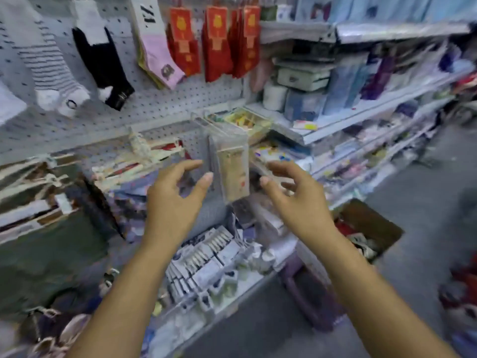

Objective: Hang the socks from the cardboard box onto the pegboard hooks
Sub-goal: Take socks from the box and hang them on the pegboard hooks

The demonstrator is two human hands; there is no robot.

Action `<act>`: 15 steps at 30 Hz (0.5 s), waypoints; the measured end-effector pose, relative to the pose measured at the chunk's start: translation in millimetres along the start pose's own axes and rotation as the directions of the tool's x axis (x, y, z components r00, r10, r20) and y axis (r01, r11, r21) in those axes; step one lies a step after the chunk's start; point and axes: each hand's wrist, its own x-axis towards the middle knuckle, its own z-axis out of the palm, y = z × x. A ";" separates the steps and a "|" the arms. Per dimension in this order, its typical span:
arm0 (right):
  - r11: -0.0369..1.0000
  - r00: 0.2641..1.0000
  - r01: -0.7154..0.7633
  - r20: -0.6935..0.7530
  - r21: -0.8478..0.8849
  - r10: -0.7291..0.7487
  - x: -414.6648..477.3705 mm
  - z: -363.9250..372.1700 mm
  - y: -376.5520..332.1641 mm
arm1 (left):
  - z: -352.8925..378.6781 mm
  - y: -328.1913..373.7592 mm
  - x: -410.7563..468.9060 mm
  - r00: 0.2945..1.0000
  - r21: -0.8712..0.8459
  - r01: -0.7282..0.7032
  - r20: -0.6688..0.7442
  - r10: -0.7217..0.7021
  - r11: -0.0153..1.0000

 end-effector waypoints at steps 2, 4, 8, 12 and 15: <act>0.995 0.996 -0.069 -0.054 -0.073 0.065 -36.7 -40.8 42.1 | 53.1 10.3 -32.8 0.995 -0.016 -0.033 0.090 0.035 0.999; 0.980 0.984 -0.160 -0.104 -0.115 0.148 -73.2 -74.6 83.0 | 101.0 18.8 -63.7 0.979 -0.027 -0.028 0.200 0.033 0.999; 0.936 0.936 -0.324 -0.192 -0.136 0.296 -136.5 -126.5 147.1 | 175.6 28.1 -113.9 0.928 0.006 -0.034 0.372 0.029 0.999; 0.857 0.857 -0.499 -0.220 -0.130 0.465 -177.3 -153.7 192.0 | 227.5 26.8 -143.6 0.856 0.049 -0.048 0.516 0.016 0.998; 0.787 0.788 -0.606 -0.217 -0.114 0.576 -191.6 -155.5 226.1 | 260.3 8.1 -148.0 0.793 0.087 -0.069 0.610 0.002 0.994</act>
